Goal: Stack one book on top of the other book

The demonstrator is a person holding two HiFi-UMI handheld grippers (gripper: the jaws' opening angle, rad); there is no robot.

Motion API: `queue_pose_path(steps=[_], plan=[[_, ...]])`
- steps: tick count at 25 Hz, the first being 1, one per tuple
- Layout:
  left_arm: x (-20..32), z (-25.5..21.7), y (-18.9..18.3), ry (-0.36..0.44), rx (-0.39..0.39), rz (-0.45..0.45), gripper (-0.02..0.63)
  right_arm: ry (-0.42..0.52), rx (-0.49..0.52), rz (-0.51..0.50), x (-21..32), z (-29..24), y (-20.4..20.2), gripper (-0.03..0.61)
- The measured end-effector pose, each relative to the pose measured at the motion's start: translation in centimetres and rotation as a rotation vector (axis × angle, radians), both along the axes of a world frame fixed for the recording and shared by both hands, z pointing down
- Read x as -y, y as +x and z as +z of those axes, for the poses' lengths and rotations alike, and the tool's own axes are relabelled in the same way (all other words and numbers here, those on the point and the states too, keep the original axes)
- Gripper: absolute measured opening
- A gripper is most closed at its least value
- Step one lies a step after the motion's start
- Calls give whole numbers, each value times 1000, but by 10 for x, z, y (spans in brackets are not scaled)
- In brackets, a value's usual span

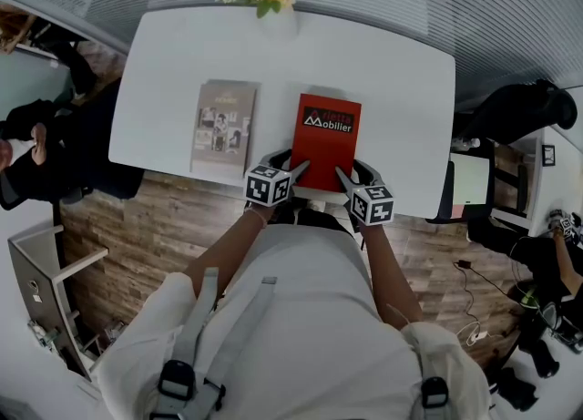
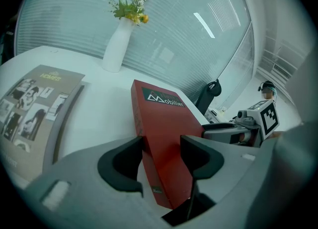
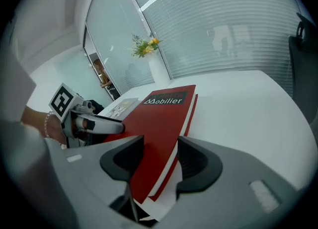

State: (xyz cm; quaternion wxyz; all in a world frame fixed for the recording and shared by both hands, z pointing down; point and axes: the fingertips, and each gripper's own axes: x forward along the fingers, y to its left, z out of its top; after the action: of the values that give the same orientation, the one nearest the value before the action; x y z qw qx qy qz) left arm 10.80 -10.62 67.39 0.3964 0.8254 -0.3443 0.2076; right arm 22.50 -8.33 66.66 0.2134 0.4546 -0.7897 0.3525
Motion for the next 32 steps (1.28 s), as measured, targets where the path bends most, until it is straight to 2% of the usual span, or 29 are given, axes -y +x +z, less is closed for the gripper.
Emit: queue_pose_path(steps=[10,18,32], plan=[[3,-49,4,60,-7,-25,244,46,20,7,2,-48,5,207],[-4,-104,17,152,-39,-74,245,133,49,20,-4,-102,18,207],[-24,-113,34,183,-21,-99,249,158,56,-4,-23,-110,35,207]])
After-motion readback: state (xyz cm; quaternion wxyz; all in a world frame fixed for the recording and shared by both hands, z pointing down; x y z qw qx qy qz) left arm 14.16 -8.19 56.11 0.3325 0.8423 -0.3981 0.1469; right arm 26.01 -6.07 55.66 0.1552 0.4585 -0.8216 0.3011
